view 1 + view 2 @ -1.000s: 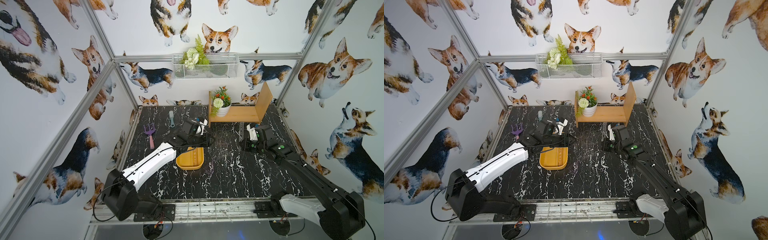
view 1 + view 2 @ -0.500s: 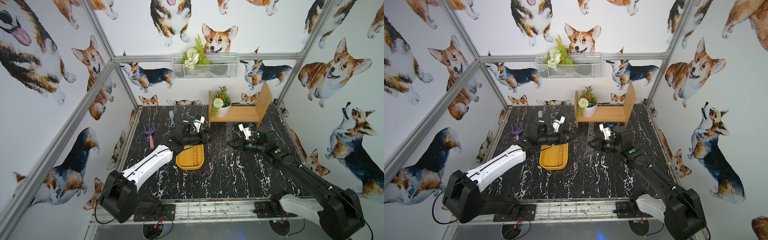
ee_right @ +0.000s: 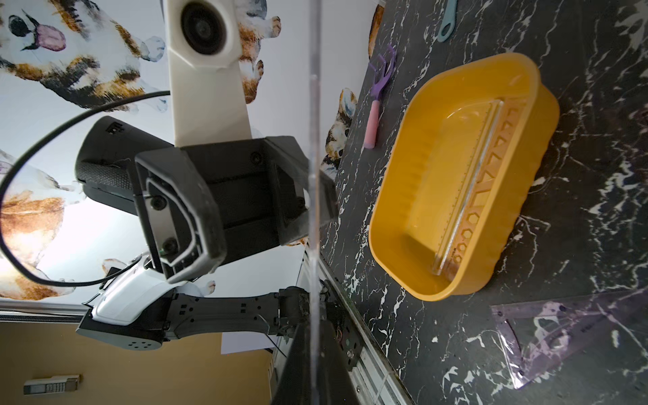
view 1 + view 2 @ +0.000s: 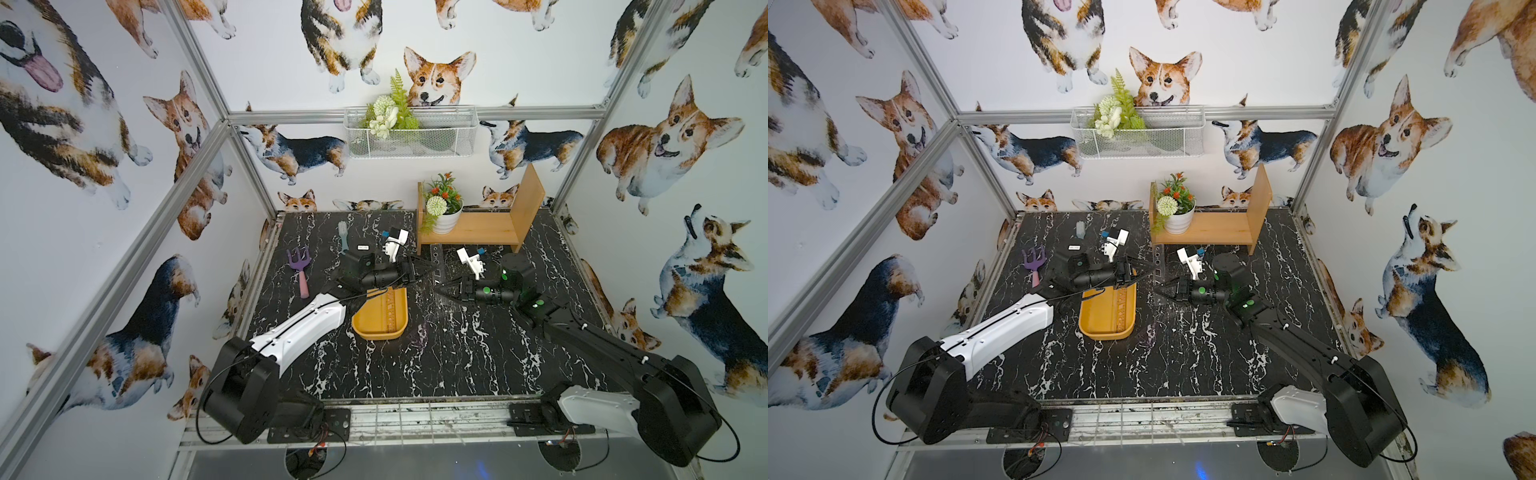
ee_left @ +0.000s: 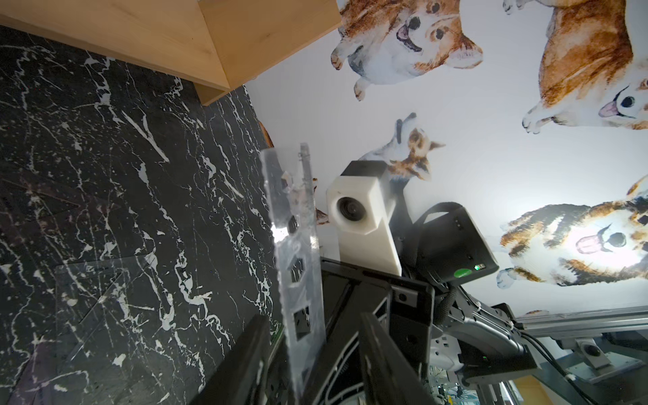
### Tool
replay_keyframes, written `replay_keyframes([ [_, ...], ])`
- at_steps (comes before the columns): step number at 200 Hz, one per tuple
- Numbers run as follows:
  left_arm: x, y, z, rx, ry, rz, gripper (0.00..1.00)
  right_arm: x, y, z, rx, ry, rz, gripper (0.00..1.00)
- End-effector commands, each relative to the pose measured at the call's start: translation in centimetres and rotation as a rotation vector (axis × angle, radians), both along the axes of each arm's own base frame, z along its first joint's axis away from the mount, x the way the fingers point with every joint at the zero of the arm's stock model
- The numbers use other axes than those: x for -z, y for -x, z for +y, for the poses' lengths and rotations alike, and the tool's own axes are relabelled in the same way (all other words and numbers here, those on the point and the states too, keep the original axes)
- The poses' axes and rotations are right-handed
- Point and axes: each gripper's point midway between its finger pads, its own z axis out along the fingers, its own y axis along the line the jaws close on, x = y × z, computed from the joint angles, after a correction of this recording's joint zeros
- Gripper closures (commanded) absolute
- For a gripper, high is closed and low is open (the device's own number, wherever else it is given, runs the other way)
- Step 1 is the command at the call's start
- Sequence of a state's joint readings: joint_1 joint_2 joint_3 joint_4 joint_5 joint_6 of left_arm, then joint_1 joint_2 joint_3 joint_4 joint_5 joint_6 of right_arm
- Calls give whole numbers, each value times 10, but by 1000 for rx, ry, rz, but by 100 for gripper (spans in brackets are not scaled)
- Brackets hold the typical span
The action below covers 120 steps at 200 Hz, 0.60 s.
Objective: Put the scattered rulers into the storage box
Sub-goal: Pick up the ruler from the center of the board.
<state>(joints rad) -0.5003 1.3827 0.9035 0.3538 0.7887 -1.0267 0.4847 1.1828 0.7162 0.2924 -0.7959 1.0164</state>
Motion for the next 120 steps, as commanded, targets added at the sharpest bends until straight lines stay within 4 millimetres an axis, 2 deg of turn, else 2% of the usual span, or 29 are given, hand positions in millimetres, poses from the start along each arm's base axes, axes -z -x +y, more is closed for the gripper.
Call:
replay_keyframes([
  [1, -9, 2, 1, 11, 27, -26, 54, -19, 1, 5, -26, -60, -50, 100],
  [40, -7, 1, 4, 7, 39, -17, 57, -21, 8, 10, -61, -82, -47, 100],
  [120, -14, 5, 3, 34, 86, -16, 77, -21, 12, 14, -94, -111, -39, 100],
])
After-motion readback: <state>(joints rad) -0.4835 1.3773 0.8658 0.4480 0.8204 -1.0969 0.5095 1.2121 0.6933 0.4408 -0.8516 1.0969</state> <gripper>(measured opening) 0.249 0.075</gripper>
